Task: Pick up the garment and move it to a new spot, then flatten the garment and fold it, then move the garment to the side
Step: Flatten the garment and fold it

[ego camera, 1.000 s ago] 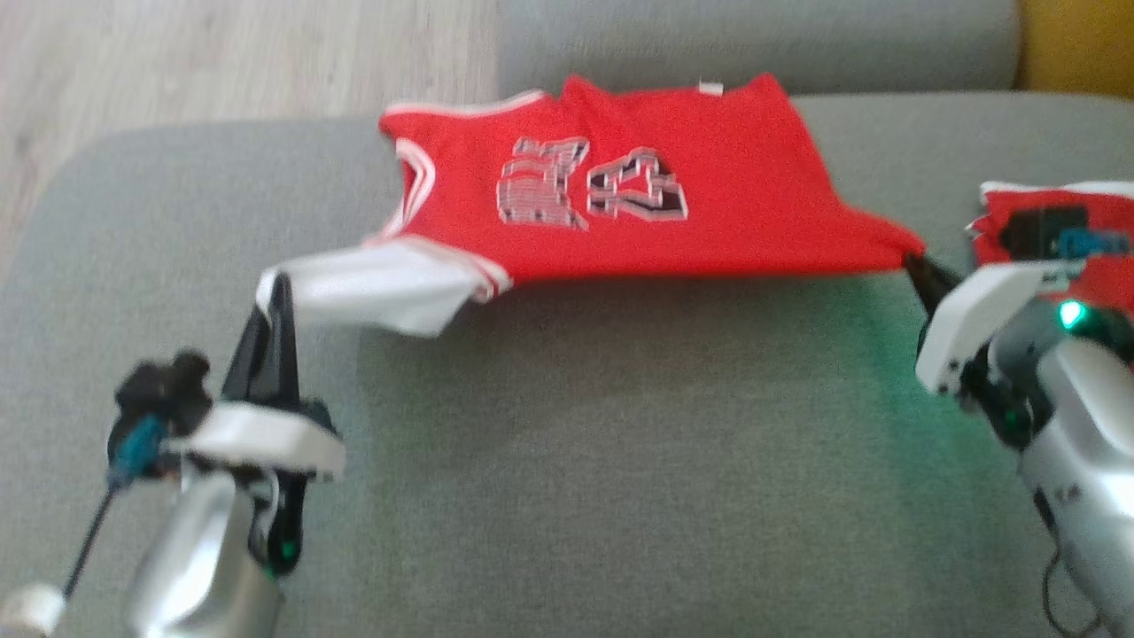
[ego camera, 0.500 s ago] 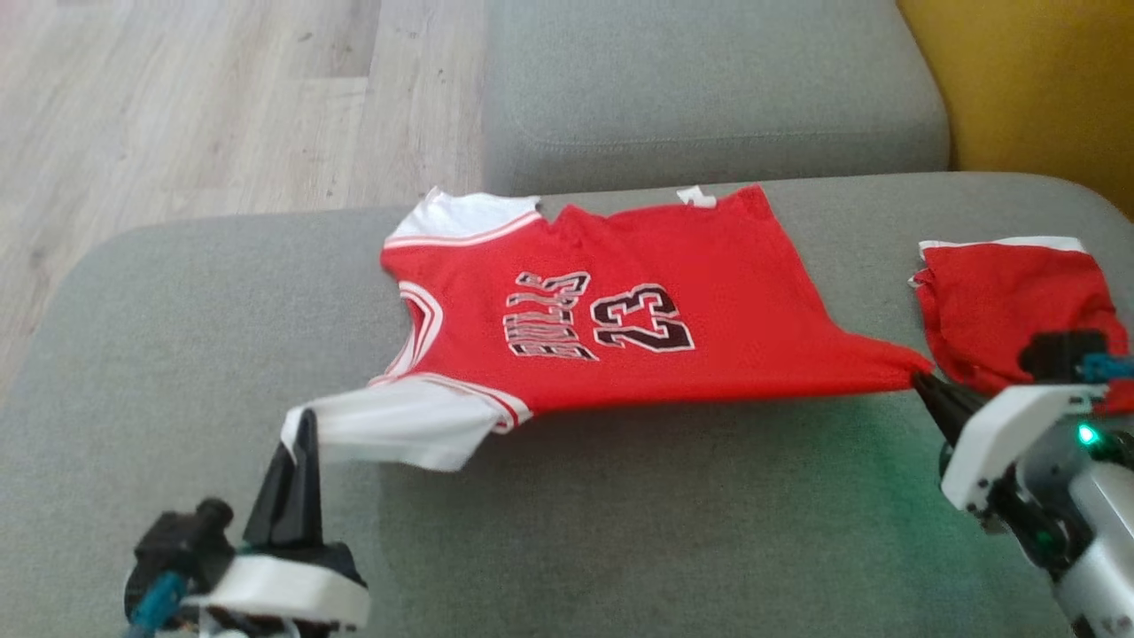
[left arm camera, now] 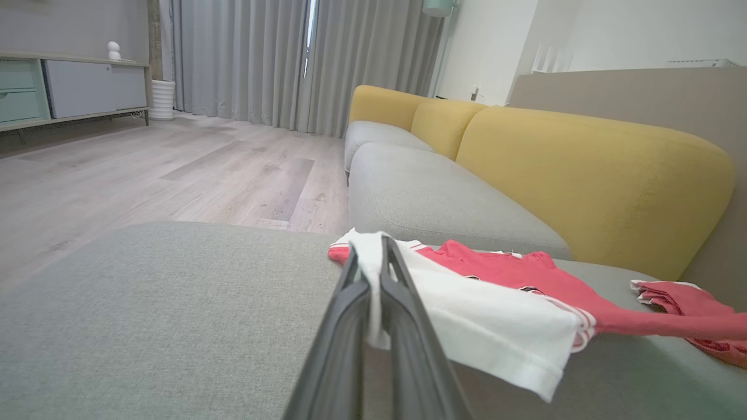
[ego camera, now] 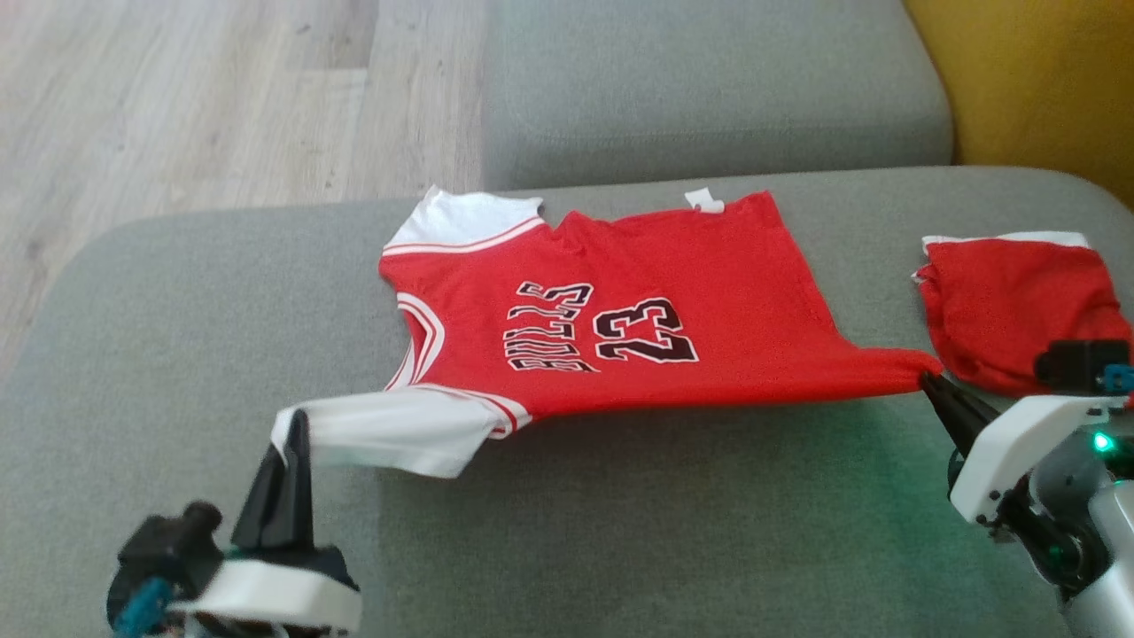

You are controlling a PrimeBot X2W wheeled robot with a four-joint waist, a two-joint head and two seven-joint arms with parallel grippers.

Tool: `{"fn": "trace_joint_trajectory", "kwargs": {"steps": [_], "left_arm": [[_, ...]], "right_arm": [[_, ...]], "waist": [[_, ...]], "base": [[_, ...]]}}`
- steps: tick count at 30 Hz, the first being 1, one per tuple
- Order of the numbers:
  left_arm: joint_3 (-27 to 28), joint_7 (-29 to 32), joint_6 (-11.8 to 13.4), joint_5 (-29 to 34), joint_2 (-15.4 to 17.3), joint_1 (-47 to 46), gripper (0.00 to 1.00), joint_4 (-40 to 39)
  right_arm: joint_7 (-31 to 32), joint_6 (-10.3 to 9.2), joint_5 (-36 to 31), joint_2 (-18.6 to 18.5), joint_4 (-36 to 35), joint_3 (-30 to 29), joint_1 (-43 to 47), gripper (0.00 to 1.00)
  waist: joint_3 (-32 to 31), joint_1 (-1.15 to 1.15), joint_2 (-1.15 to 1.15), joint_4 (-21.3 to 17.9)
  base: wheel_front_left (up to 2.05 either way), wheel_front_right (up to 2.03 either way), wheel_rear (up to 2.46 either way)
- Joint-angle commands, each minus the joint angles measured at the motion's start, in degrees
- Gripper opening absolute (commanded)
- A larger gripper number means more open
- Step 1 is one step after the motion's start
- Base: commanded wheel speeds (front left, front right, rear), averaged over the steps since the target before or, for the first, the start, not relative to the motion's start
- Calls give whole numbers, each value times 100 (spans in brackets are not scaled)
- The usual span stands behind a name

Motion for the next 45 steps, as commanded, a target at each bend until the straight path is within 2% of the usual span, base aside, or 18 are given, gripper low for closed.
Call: {"fn": "trace_joint_trajectory", "kwargs": {"steps": [1, 6, 16, 25, 33, 34, 35, 39, 45], "left_arm": [[294, 38, 34, -10, 158, -526, 0, -164], [210, 275, -59, 66, 311, -951, 0, 76], [-257, 695, -503, 453, 585, -2290, 0, 1114], [-777, 731, -851, 853, 575, -3252, 0, 2297], [-1035, 610, -869, 1090, 432, -3871, 0, 3229], [-1013, 512, -837, 1080, 394, -3924, 55, 3302], [-992, 410, -810, 1065, 349, -3975, 100, 3367], [-849, -35, -701, 934, 174, -4107, 100, 3538], [-183, -806, -302, 425, -131, -4043, 100, 3316]], "right_arm": [[83, 37, -165, -59, -231, -72, -258, 0], [334, 37, -523, 85, -250, -234, -478, 0], [670, 37, -1262, 231, 175, -254, -1311, 0], [788, 37, -1609, 204, 832, 118, -1948, 0], [467, 37, -1657, 232, 1462, 389, -2515, 0], [319, 37, -1695, 234, 1523, 395, -2589, 25], [185, 37, -1704, 251, 1611, 364, -2650, 100], [-357, 37, -1645, 349, 1849, 303, -2819, 100], [-1728, 37, -1436, 550, 1656, 26, -2852, 100]], "waist": [[116, 0, -1, 8], [430, 0, -1, 54], [1160, 0, -1, 150], [1496, 0, -1, 203], [1701, 0, -1, 267], [1712, 0, -1, 270], [1719, 0, -1, 275], [1665, 0, -1, 271], [1419, 0, -1, 218]], "base": [[0, 0, 0], [0, 0, 0], [0, 0, 0], [0, 0, 0], [0, 0, 0], [0, 0, 0], [0, 0, 0], [0, 0, 0], [0, 0, 0]]}}
